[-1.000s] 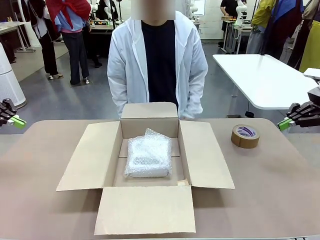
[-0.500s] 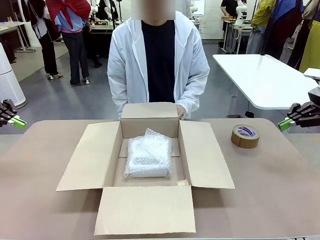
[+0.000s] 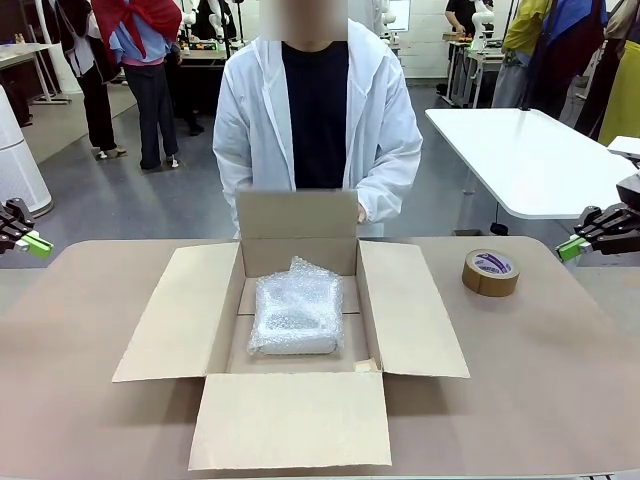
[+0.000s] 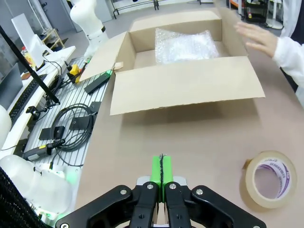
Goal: Wrap the clocks to prevent damage.
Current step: Push the right (or left) flap of the Package Box to close it.
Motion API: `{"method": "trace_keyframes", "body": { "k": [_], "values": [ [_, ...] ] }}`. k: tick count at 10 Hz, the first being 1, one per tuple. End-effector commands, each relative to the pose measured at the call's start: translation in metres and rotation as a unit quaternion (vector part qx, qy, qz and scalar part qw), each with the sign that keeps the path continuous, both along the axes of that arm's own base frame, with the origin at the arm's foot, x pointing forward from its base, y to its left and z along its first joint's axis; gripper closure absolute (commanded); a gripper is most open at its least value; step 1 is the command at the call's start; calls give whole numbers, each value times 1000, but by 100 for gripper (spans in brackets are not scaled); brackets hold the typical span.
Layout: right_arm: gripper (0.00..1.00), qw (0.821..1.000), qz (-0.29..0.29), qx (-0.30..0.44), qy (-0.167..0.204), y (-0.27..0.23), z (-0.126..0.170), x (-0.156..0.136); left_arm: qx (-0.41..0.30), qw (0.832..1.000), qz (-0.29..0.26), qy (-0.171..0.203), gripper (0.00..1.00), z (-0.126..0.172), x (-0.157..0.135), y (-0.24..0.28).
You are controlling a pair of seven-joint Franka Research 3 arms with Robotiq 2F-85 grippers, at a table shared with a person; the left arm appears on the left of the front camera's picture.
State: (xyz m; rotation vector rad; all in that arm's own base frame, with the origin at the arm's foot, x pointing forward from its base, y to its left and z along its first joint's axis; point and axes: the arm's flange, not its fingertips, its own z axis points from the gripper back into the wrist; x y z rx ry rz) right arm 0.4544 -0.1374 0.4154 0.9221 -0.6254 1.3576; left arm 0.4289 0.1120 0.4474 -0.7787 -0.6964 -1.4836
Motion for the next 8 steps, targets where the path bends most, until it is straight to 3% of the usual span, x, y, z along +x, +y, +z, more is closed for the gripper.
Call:
{"method": "trace_keyframes", "body": {
  "k": [1,8],
  "values": [
    [99,1000,5,6,-1,0,0,-1,-7,1000,1,-1,99,2,-1,0],
    [99,1000,5,6,-1,0,0,-1,-7,1000,1,-1,99,2,-1,0]
  ]
}}
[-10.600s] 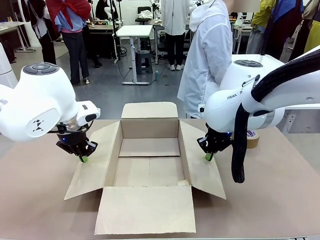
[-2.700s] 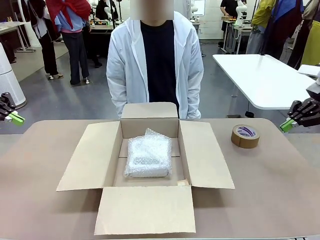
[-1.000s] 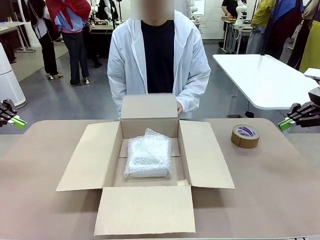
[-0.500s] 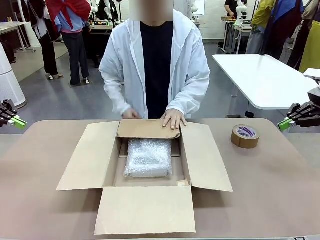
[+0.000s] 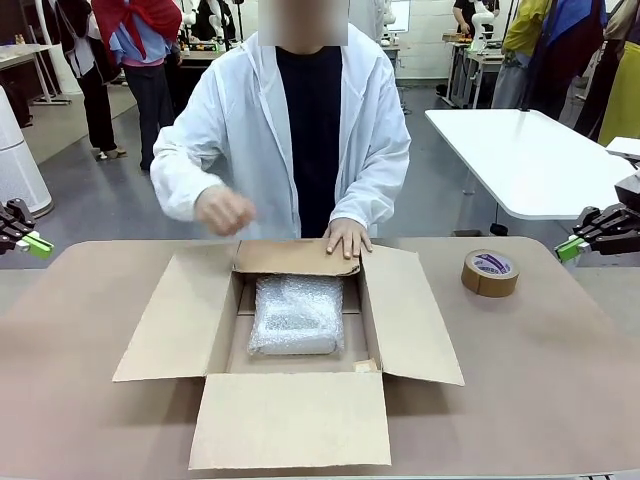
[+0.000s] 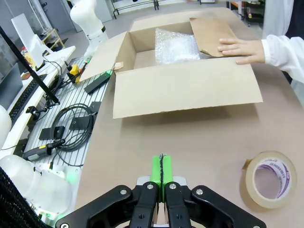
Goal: Wrap the clocks to prevent damage.
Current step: Push the right (or left) flap of the Package Box to close it.
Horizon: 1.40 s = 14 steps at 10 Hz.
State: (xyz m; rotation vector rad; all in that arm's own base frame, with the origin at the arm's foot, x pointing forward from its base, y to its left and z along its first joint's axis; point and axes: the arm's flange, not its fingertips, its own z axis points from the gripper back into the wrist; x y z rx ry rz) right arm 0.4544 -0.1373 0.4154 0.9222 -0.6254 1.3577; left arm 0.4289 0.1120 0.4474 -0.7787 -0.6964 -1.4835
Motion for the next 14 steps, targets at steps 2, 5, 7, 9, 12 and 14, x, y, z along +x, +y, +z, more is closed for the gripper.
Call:
{"method": "trace_keyframes", "body": {
  "k": [2,5,7,9,12,14],
  "values": [
    [99,1000,5,6,-1,0,0,-1,-7,1000,1,-1,99,2,-1,0],
    [99,1000,5,6,-1,0,0,-1,-7,1000,1,-1,99,2,-1,0],
    [99,1000,5,6,-1,0,0,-1,-7,1000,1,-1,99,2,-1,0],
    [99,1000,5,6,-1,0,0,-1,-7,1000,1,-1,99,2,-1,0],
    [99,1000,5,6,-1,0,0,-1,-7,1000,1,-1,99,2,-1,0],
    [99,1000,5,6,-1,0,0,-1,-7,1000,1,-1,99,2,-1,0]
  ]
}}
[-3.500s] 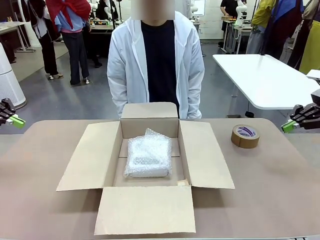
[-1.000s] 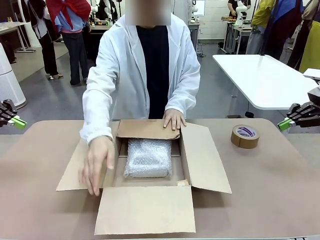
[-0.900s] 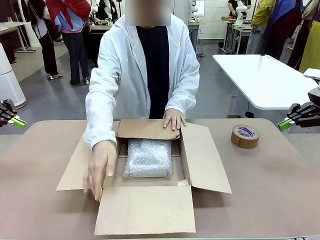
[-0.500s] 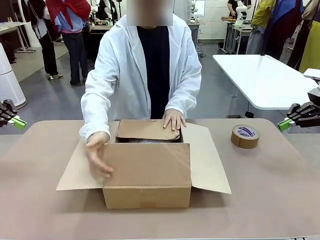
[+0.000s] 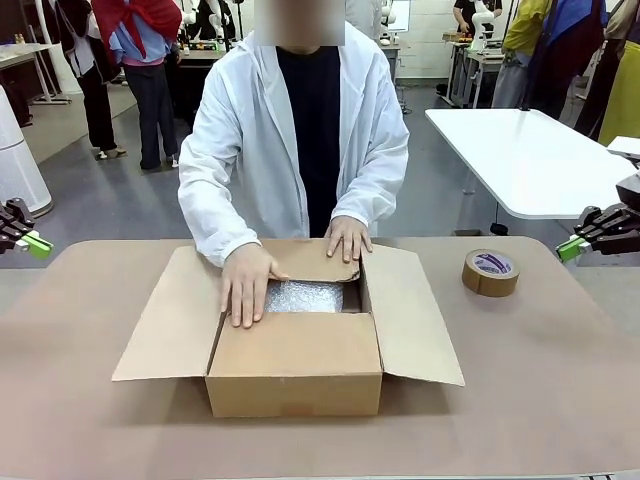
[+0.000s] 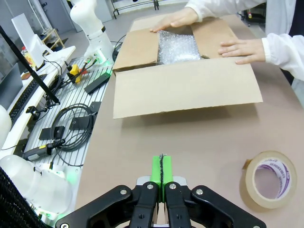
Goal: Wrap the clocks to prevent damage.
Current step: Push the right (or left) flap of the Package Box to close it.
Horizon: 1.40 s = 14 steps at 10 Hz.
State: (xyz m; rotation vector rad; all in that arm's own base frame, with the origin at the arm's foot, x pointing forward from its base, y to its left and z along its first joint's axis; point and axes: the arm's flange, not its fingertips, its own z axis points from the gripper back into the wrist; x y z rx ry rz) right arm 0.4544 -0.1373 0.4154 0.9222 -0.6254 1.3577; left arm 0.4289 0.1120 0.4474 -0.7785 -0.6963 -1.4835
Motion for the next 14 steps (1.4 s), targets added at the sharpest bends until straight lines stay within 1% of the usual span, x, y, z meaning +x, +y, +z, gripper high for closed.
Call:
{"method": "trace_keyframes", "body": {
  "k": [1,14],
  "values": [
    [99,1000,5,6,-1,0,0,-1,-7,1000,1,-1,99,2,-1,0],
    [99,1000,5,6,-1,0,0,-1,-7,1000,1,-1,99,2,-1,0]
  ]
}}
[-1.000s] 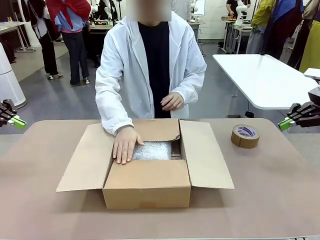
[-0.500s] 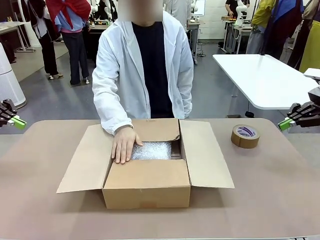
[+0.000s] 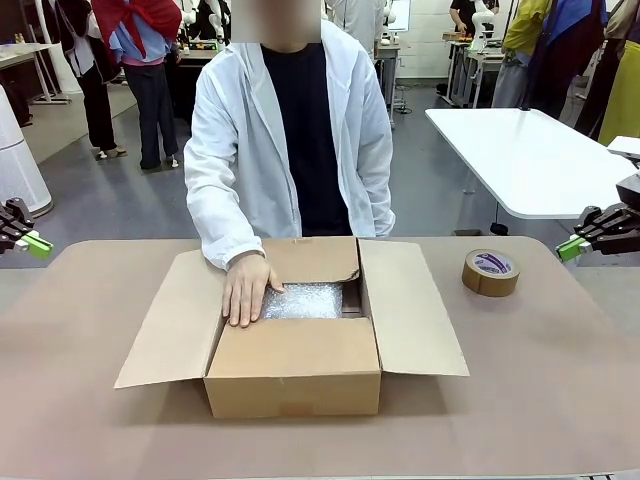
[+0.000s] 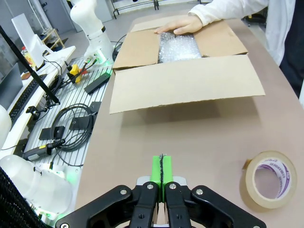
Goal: Wrap the clocks to prevent damage.
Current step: Push the right (or left) flap of the Package Box to close it.
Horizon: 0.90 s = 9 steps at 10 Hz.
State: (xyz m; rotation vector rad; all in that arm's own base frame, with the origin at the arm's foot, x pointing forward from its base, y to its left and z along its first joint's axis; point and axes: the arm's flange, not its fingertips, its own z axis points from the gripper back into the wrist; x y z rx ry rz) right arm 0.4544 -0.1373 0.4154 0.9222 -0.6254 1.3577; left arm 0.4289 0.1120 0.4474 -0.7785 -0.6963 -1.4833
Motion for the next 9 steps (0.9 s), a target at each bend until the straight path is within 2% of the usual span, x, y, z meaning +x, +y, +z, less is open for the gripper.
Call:
{"method": "trace_keyframes", "body": {
  "k": [1,2,5,7,9],
  "values": [
    [99,1000,0,0,0,0,0,0,-7,1000,1,-1,99,2,-1,0],
    [99,1000,-3,8,-16,-3,-14,13,-7,1000,1,-1,99,2,-1,0],
    [99,999,-9,41,-32,4,-63,44,-7,1000,1,-1,99,2,-1,0],
    [99,997,-15,63,-31,21,-87,57,-7,1000,1,-1,99,2,-1,0],
    [99,998,8,54,-18,49,-110,59,-7,1000,1,-1,99,2,-1,0]
  ]
}}
